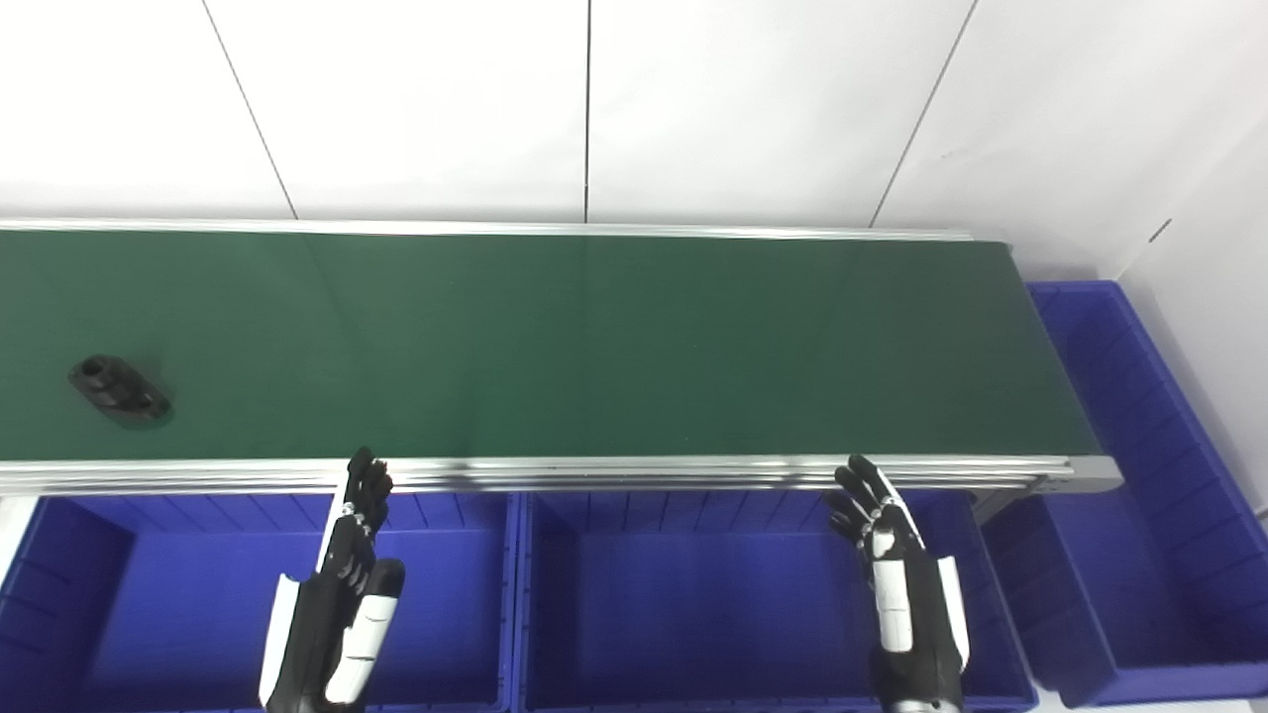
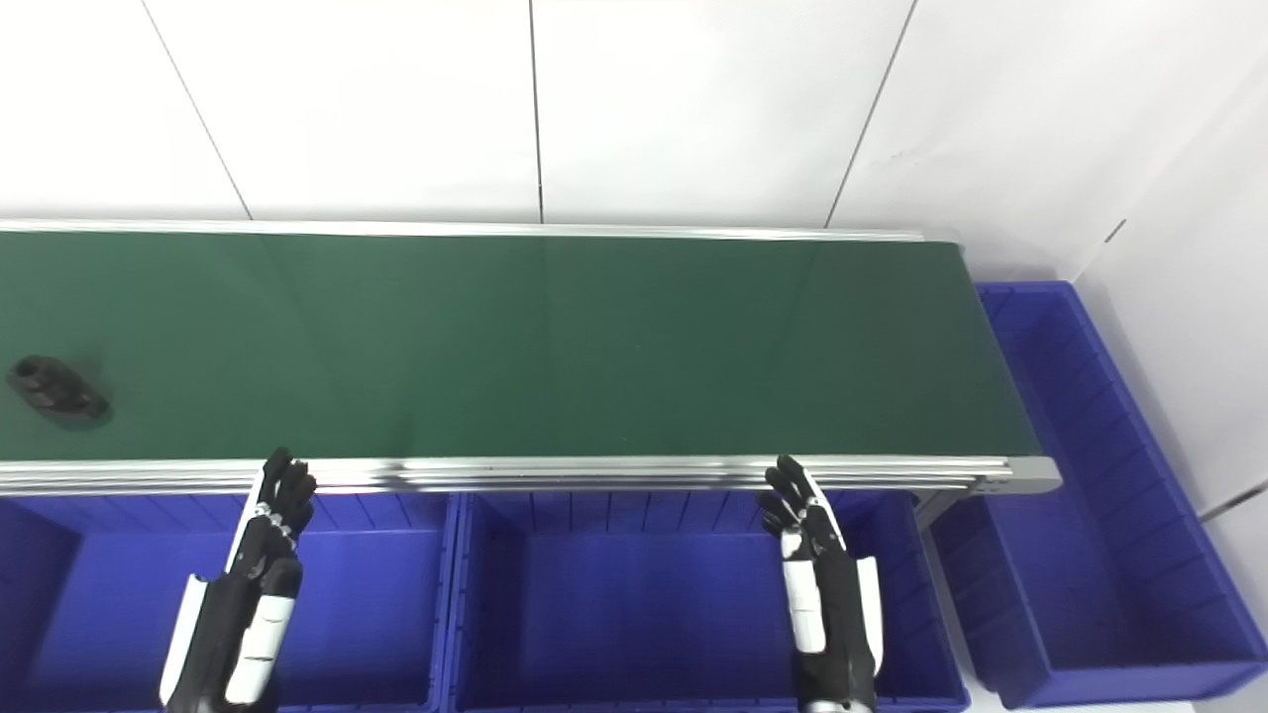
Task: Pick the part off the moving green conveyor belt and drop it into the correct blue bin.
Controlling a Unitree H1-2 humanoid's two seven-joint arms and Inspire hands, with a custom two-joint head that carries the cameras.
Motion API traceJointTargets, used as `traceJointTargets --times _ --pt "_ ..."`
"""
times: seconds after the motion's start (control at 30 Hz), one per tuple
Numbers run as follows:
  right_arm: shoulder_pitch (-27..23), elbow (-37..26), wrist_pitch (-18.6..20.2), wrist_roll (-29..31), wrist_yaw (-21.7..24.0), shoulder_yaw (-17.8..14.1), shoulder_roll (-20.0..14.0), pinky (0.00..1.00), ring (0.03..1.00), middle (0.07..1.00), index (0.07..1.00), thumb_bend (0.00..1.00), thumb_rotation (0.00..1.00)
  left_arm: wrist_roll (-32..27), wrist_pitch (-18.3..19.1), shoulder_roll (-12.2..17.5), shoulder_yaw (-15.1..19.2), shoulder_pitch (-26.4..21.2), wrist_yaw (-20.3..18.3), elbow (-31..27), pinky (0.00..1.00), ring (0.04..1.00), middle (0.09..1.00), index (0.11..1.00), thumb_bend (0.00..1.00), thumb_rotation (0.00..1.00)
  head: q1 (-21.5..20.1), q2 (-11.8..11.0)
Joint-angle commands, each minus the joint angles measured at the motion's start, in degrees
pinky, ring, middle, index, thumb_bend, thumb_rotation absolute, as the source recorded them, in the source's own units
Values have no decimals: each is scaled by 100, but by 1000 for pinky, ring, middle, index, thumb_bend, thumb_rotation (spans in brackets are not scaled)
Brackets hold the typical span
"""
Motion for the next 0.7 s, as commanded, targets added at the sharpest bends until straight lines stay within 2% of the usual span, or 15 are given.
traceJointTargets --times 0.0,0.67 --pt "-14 -113 -288 -66 34 -2 -5 835 844 873 896 746 967 43 -88 10 -2 -10 -79 -67 1000 981 987 1000 537 867 5 -8" --pt "-11 -170 -280 -47 40 2 11 828 841 870 894 735 939 24 -68 11 0 -7 -104 -78 1000 983 987 1000 532 862 8 -2"
